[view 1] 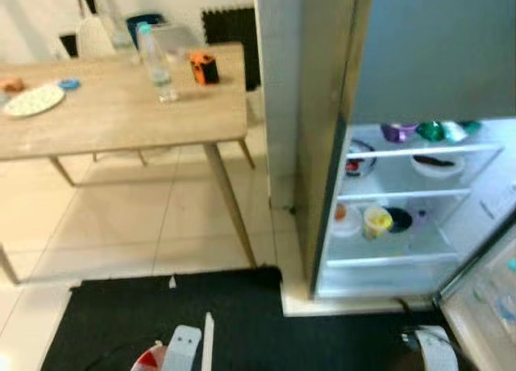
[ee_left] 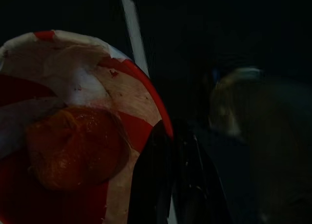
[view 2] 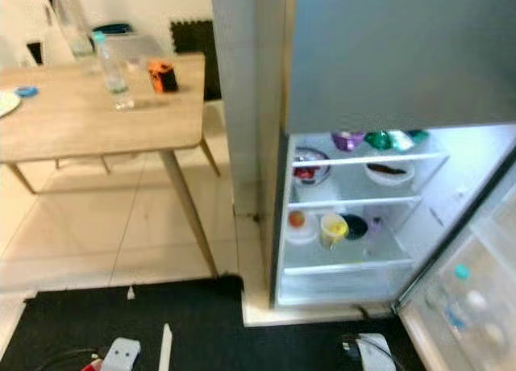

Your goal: Restocking fridge

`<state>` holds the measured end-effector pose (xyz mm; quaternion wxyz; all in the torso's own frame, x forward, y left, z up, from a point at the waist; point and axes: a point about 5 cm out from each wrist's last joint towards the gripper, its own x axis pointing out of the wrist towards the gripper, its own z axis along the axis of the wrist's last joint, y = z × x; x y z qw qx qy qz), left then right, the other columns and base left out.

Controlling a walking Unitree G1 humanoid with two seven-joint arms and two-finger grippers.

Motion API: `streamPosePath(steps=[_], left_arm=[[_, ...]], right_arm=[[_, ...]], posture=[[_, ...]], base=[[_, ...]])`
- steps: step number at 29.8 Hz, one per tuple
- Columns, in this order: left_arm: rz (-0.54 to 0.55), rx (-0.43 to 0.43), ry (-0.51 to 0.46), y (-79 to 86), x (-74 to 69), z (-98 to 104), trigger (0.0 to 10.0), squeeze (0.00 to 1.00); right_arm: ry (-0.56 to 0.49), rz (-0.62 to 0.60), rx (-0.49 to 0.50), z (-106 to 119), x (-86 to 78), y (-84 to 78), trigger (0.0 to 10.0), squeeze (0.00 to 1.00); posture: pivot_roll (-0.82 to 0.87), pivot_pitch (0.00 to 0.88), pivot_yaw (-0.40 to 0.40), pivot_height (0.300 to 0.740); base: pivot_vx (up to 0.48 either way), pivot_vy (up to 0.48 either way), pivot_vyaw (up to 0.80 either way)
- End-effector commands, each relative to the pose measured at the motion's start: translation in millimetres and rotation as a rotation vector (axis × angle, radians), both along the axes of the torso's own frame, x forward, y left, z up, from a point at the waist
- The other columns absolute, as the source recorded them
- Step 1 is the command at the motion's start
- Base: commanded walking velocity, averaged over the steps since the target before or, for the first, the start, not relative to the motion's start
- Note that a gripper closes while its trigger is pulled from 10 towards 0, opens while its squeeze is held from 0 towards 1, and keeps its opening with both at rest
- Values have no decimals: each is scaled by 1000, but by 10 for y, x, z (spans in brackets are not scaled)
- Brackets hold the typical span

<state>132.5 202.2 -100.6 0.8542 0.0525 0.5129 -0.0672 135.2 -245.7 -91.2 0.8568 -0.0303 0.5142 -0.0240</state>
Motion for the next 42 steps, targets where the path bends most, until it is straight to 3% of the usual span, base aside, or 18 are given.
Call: streamPosePath(steps=[1,11,42], left_arm=[[0,-7,29,-27,-79,-32,10000,0],[-2,-13,31,-45,-62,-30,10000,0],[-32,-9,27,-35,-22,-15,10000,0]], right_arm=[[8,-8,-10,-1,-33,-37,10000,0],[33,5,-92,-1,-49,-85,10000,0],[37,7,-102,-5,-79,-103,10000,0]], posture=[[-25,0,15,740],[-28,0,12,740],[-31,0,11,740]], base=[[0,0,750],[0,-61,304],[0,-465,0]])
